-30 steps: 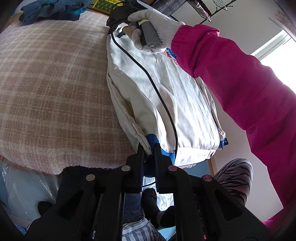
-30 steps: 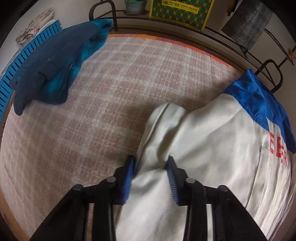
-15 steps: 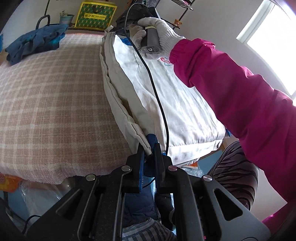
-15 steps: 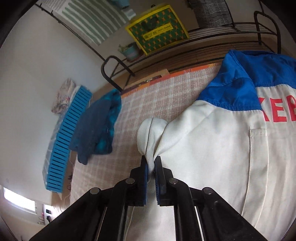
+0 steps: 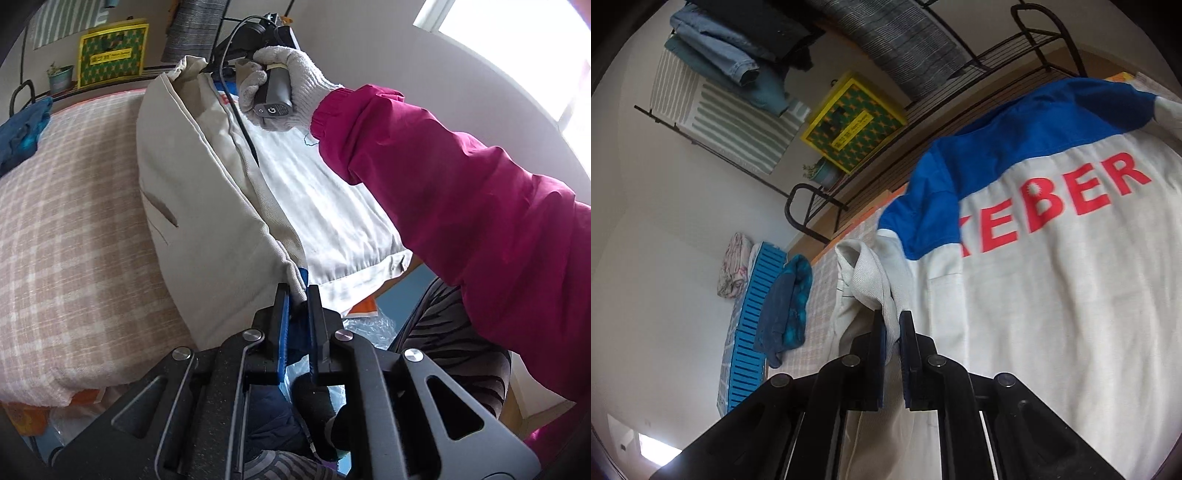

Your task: Fold large clothes

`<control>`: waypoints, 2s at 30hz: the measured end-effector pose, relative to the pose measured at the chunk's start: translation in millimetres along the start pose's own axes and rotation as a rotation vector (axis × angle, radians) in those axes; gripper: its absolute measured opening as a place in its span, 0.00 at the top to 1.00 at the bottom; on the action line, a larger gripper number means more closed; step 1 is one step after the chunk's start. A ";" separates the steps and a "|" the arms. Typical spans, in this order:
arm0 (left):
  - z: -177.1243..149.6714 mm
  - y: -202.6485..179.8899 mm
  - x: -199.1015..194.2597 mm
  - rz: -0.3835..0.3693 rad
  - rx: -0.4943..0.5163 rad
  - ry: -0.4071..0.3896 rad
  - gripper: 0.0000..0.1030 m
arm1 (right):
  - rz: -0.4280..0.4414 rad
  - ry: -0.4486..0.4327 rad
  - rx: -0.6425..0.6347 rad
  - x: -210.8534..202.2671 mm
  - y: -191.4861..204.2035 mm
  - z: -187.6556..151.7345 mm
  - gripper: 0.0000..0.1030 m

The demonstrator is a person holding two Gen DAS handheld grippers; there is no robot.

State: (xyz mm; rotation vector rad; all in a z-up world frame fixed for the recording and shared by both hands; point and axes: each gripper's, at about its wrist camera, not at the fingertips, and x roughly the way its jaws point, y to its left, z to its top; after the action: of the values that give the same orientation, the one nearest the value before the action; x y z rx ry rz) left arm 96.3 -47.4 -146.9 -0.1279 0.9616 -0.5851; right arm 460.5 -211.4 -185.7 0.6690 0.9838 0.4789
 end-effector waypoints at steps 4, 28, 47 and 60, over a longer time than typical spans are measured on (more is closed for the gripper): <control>8.2 -8.7 34.5 -0.041 0.004 0.060 0.95 | -0.046 0.012 0.018 -4.8 -39.3 -0.8 0.96; 11.6 -27.9 83.9 -0.025 0.058 0.153 0.97 | -0.005 0.152 0.042 45.5 -65.2 1.2 0.89; -11.0 -38.5 97.7 -0.096 0.080 0.179 0.97 | -0.224 0.037 -0.131 3.2 -53.0 6.6 0.82; -12.2 -14.3 5.9 -0.069 0.127 -0.009 0.96 | -0.163 -0.228 -0.258 -231.3 -11.1 -64.7 0.68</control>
State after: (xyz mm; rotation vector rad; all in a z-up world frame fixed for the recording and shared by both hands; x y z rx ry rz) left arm 83.1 -60.6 -153.3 -0.0505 0.9110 -0.7073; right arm 293.9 -349.1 -80.5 0.3976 0.7388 0.3682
